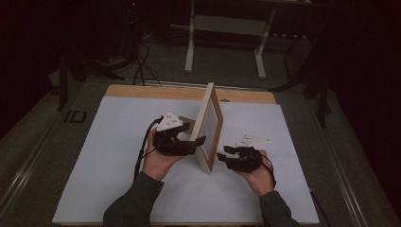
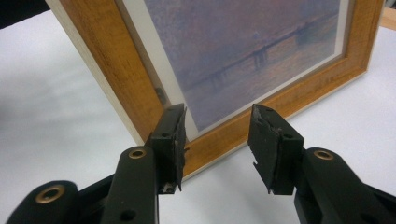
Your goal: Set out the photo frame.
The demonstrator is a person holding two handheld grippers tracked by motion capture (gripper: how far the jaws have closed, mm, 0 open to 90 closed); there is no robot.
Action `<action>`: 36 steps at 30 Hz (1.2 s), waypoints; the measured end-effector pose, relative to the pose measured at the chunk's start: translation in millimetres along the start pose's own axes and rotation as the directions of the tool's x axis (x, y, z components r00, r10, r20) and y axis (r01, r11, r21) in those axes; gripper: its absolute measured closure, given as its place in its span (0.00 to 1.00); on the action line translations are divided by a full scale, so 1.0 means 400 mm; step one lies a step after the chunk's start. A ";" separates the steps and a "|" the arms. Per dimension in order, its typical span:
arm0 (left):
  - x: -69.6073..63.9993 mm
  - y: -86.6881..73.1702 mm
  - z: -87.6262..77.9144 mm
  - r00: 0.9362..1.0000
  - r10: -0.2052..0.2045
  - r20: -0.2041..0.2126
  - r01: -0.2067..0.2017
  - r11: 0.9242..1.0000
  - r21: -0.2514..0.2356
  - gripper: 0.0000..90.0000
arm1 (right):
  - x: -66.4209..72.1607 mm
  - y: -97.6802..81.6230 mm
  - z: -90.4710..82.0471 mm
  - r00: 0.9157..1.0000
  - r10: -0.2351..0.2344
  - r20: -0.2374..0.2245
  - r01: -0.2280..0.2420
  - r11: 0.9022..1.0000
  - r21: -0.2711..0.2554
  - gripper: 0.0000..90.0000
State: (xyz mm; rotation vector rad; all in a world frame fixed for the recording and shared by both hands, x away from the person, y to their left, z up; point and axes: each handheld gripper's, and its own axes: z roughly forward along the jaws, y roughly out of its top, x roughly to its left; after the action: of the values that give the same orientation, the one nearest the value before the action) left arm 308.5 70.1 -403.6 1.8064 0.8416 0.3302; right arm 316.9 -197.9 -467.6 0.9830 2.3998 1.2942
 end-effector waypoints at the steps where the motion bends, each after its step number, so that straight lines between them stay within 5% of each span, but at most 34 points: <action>1: -0.001 -0.002 0.003 1.000 -0.002 -0.002 0.002 1.000 0.004 0.30 | -0.002 0.000 -0.002 1.000 0.002 0.000 -0.002 1.000 0.000 0.62; 13: -0.019 -0.038 0.047 0.999 -0.031 -0.019 0.032 0.999 0.023 0.37 | -0.009 -0.006 -0.003 1.000 0.014 0.002 -0.014 1.000 -0.002 0.61; 23: -0.035 -0.052 0.066 0.996 -0.044 -0.082 0.047 0.998 0.031 0.48 | -0.012 -0.009 -0.003 1.000 0.020 0.004 -0.020 1.000 -0.002 0.61; 29: -0.032 -0.068 0.072 0.992 -0.080 -0.093 0.081 0.997 0.003 0.54 | -0.013 -0.010 -0.002 1.000 0.024 0.004 -0.024 1.000 -0.003 0.61; 36: -0.050 -0.075 0.076 0.989 -0.065 -0.136 0.064 0.998 -0.015 0.61 | -0.009 -0.013 0.005 1.000 0.019 0.002 -0.019 1.000 0.006 0.61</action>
State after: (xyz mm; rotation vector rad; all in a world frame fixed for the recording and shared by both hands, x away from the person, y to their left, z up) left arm 300.5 40.5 -439.4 1.7574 0.9896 0.4190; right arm 318.3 -200.8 -473.3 1.0113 2.4002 1.2921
